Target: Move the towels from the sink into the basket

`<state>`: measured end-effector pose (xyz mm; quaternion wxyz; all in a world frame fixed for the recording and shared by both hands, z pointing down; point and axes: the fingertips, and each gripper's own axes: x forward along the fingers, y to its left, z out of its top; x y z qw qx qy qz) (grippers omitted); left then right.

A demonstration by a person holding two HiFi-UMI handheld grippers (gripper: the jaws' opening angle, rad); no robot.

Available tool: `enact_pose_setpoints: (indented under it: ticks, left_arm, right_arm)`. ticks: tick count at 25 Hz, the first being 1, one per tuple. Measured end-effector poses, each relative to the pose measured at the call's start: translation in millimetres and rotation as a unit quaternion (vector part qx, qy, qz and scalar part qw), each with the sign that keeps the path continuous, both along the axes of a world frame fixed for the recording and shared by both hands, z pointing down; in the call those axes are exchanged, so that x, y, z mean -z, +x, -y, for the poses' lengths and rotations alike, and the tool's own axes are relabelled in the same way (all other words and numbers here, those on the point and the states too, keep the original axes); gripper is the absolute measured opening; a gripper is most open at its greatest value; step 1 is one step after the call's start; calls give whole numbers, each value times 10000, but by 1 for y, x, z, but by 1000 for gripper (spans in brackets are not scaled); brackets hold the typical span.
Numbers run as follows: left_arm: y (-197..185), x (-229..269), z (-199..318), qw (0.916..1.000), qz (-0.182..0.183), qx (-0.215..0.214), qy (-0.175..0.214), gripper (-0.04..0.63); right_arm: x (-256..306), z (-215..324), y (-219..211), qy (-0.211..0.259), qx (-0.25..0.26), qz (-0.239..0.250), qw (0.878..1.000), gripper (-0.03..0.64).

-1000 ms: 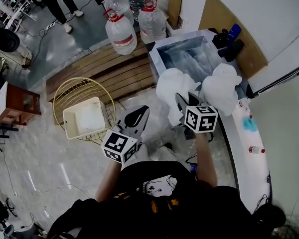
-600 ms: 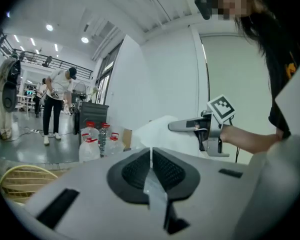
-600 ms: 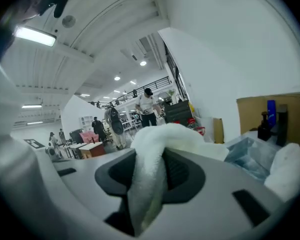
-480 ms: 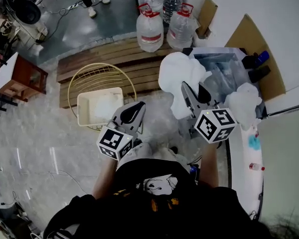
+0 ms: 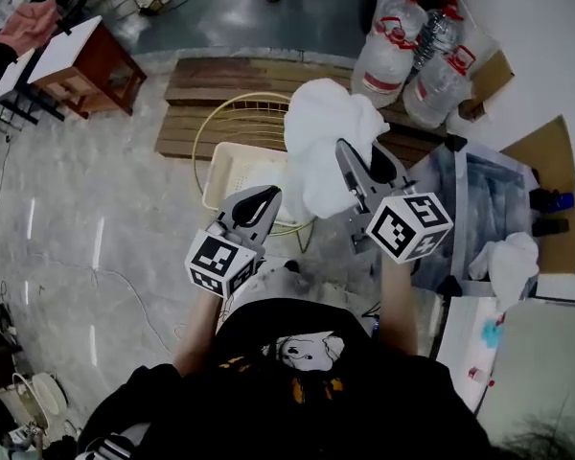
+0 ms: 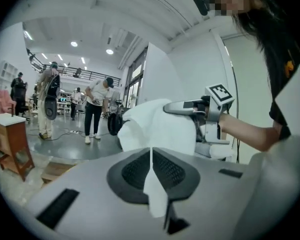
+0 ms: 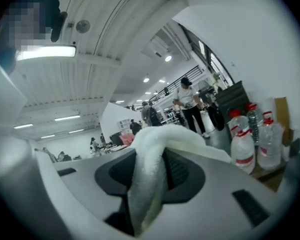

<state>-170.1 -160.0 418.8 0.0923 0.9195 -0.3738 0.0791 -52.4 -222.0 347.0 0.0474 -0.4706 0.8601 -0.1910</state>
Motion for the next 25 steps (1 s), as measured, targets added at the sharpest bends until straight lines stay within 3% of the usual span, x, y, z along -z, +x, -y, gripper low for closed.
enact_pose_setpoints:
  ticks: [6,13,16,20,22,23,25]
  left_arm:
    - [-89,-8,2,9955,31,936,-123,18]
    - [-174,-17,-15,9787,9,2034,-270,18]
    - [-194,-19,-23,9722,21,2322,-311,18]
    - [-214,-26,-42,9632,97,2654,-418,18]
    - [-222,-30,-50,9605,134,2736,-485,18]
    - [-226,-32,-53,9600,139,2751,-511,18]
    - [-231,-35,-55,9603,125,2730,-556,18]
  right_arm:
    - [-51,55,-136,-45,1179,-668,9908,123]
    - [-145,93,-258,-193,2120,-1661,9629,123]
    - [-231,107,-279,-716,2315,-2480,9380,127]
    - [-355,95,-273,-1685,2653,-3718,8735,132]
    - [-387,82,-265,-2006,2728,-4025,8505,158]
    - [-393,79,-261,-2088,2682,-4090,8469,190]
    - [-389,75,-259,-2097,2549,-4012,8545,270]
